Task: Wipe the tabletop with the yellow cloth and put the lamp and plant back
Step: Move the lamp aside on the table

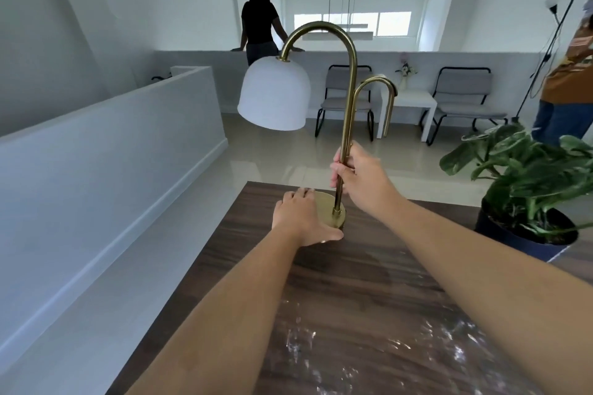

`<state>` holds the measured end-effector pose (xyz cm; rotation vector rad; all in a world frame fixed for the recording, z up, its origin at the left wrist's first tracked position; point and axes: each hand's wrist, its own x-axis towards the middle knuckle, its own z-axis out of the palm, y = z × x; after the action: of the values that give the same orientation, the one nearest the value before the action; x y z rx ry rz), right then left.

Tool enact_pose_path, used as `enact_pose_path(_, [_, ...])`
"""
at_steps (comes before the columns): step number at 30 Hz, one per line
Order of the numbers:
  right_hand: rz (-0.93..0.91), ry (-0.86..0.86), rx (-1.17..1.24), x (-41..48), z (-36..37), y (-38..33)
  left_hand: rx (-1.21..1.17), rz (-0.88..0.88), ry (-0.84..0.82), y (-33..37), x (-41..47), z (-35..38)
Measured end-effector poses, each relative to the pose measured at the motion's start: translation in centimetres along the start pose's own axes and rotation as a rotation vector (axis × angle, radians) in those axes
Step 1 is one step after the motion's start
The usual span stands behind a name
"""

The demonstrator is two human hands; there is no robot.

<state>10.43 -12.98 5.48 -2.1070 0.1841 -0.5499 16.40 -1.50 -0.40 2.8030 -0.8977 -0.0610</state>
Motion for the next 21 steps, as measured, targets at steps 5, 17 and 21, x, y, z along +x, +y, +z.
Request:
enact_pose_path(5, [0.0,-0.009,0.054,3.2,3.9,1.0,0.0,-0.047,-0.011,-3.7,2.7,0.7])
enact_pose_path(17, [-0.017,0.017,0.05,6.0,9.3,2.3,-0.023,-0.083,-0.032,-8.5,4.8,2.2])
enact_pose_path(21, [-0.041,0.043,0.036,6.0,9.5,2.6,-0.037,-0.079,-0.033,-8.6,5.0,2.4])
